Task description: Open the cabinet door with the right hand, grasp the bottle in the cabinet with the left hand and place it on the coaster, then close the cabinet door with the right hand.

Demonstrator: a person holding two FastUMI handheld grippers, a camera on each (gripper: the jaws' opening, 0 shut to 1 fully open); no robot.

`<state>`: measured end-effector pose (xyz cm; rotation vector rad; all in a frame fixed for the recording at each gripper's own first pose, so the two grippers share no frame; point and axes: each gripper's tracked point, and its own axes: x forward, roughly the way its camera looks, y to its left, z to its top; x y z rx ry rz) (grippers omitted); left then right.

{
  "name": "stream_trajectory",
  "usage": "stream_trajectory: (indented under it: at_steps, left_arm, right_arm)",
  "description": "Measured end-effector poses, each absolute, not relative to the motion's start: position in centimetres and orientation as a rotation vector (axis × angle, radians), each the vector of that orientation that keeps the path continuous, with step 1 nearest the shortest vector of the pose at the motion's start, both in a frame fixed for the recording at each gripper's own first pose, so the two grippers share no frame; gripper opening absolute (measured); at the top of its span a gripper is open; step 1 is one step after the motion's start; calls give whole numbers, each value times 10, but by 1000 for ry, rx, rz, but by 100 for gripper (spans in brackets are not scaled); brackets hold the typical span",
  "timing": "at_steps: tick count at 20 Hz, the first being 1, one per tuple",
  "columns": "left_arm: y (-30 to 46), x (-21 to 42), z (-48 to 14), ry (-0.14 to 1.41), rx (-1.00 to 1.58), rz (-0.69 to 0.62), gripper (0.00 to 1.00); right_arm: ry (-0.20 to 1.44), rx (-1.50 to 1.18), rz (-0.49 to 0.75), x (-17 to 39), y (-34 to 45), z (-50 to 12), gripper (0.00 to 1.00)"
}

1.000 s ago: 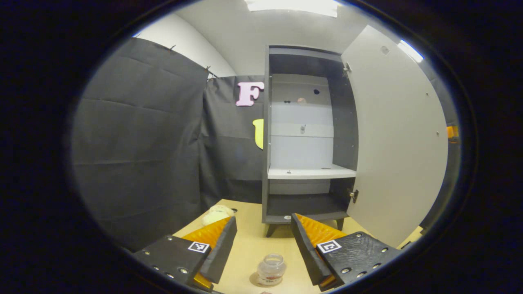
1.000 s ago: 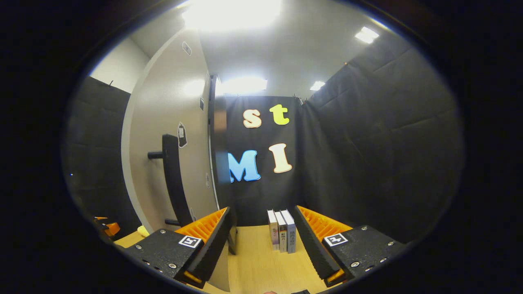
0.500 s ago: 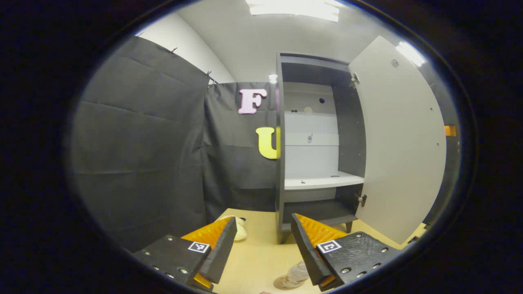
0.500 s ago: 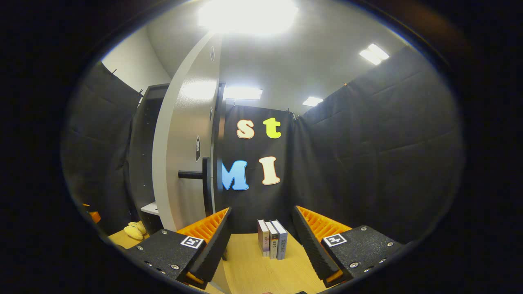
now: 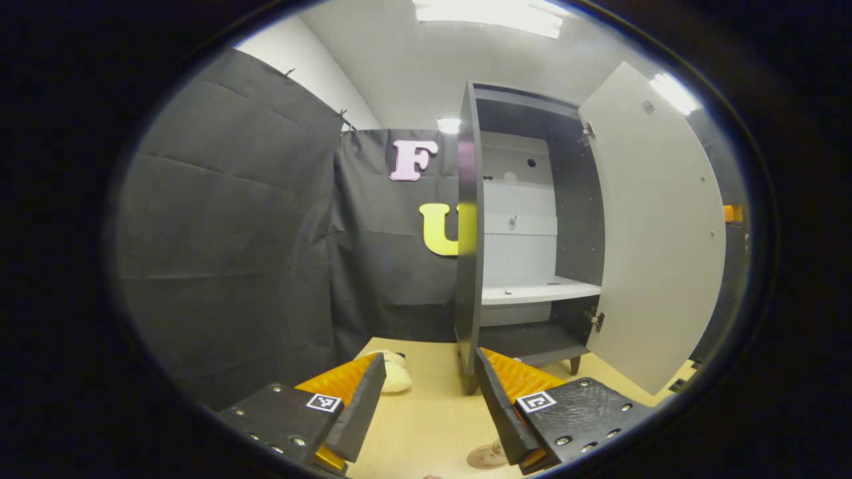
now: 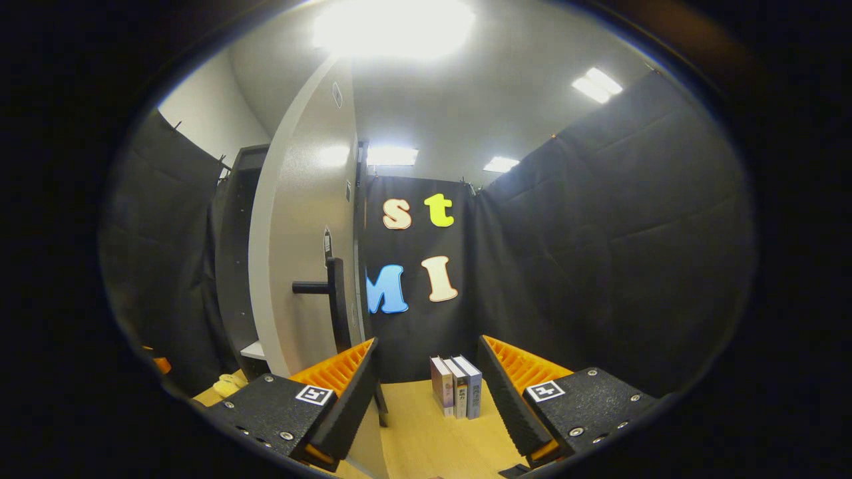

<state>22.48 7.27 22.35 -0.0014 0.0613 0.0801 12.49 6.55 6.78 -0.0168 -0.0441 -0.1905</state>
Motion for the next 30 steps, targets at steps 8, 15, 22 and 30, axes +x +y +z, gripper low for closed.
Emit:
stream_trajectory:
  at_steps: [8,15,22,30]
  left_arm:
    - [91,226,219,57,-17,77,80]
    - [104,225,220,47,-18,86,80]
    - [115,225,223,39,-19,99,80]
    - [129,221,222,35,-19,134,80]
  right_arm:
    - [-49,-27,-163,119,109,67,86]
    - [-50,-38,-108,125,148,66,90]
    - [-54,-58,-38,134,179,65,90]
    - [-56,-57,17,142,202,62,90]
